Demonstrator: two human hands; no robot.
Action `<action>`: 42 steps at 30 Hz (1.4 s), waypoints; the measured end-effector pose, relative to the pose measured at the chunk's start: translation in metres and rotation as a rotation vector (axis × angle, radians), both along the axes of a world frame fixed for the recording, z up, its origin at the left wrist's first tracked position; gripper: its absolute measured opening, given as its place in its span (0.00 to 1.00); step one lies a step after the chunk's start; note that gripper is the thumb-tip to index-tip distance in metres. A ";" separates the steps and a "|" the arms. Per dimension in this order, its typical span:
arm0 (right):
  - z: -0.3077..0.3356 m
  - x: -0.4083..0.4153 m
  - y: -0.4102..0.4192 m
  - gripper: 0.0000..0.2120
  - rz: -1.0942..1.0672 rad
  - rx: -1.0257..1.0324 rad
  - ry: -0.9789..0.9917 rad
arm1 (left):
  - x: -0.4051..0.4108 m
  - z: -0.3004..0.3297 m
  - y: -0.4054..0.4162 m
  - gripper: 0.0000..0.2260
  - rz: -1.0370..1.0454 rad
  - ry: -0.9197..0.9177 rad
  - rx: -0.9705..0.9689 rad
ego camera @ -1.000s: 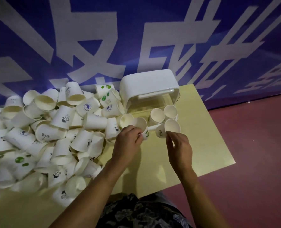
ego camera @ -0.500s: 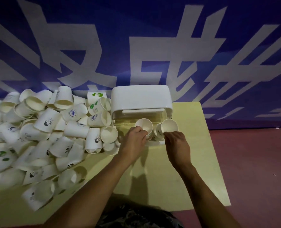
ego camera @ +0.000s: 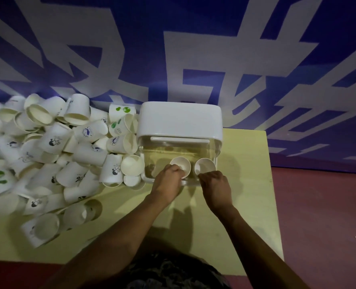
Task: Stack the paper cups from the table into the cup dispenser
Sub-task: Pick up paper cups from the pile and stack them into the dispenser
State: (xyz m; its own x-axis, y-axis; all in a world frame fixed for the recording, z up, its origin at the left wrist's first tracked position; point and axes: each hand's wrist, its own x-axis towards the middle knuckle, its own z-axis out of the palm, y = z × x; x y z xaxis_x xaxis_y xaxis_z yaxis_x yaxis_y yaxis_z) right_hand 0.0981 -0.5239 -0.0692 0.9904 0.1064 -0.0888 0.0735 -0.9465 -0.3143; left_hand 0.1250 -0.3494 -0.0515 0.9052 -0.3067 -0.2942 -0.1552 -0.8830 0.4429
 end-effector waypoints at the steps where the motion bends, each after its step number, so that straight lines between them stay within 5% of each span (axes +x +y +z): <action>1: 0.001 0.001 0.001 0.04 -0.009 0.005 -0.009 | -0.002 0.002 0.002 0.14 0.013 -0.022 -0.034; 4: 0.008 0.002 0.010 0.10 -0.051 0.055 -0.078 | -0.011 0.012 0.015 0.12 0.068 -0.102 -0.114; 8: 0.022 -0.004 0.044 0.04 -0.004 0.225 -0.131 | -0.033 0.021 0.053 0.10 0.159 -0.130 -0.165; 17: 0.004 -0.053 0.157 0.13 0.364 0.291 0.374 | -0.090 0.022 0.180 0.05 0.441 -0.160 -0.141; 26: 0.000 -0.086 0.269 0.14 0.412 0.263 0.448 | -0.129 0.014 0.305 0.04 0.519 -0.005 0.093; 29: -0.005 -0.096 0.295 0.09 0.316 0.145 0.494 | -0.141 0.012 0.331 0.05 0.527 0.029 0.167; 32: -0.016 -0.105 0.318 0.20 0.083 0.000 0.662 | -0.149 0.006 0.348 0.09 0.477 0.079 0.247; 36: -0.029 -0.113 0.332 0.17 -0.156 0.091 0.814 | -0.153 -0.009 0.360 0.16 0.348 0.218 0.300; 42: -0.023 -0.114 0.331 0.09 -0.265 0.210 0.696 | -0.145 -0.012 0.363 0.07 0.251 0.200 0.236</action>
